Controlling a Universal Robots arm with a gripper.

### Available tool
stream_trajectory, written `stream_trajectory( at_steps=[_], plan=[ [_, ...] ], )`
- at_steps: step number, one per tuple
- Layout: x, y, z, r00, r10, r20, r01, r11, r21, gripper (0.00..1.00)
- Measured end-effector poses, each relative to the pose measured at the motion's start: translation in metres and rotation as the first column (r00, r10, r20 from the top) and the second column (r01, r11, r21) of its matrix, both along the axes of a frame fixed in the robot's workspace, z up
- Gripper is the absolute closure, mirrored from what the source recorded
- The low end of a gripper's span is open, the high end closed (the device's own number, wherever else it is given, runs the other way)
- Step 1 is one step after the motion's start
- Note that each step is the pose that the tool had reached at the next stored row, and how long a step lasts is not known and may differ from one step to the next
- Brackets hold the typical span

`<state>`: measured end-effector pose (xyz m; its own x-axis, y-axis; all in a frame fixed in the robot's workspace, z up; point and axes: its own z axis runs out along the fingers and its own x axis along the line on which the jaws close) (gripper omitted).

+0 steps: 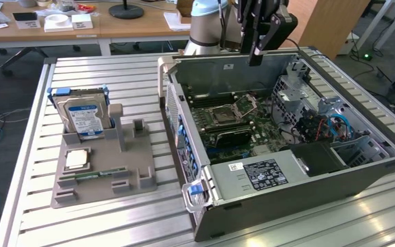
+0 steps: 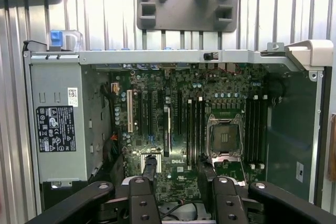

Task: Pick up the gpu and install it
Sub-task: 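Insert the gpu into the slot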

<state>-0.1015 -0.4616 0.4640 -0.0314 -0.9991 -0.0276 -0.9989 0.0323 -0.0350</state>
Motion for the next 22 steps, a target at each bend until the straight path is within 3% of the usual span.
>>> stream_trajectory(
  at_steps=[22],
  plan=[
    [0.0000,0.0000,-0.0095,1.0000,-0.001,0.0000,0.001,1.0000,0.0001,0.55]
  ],
)
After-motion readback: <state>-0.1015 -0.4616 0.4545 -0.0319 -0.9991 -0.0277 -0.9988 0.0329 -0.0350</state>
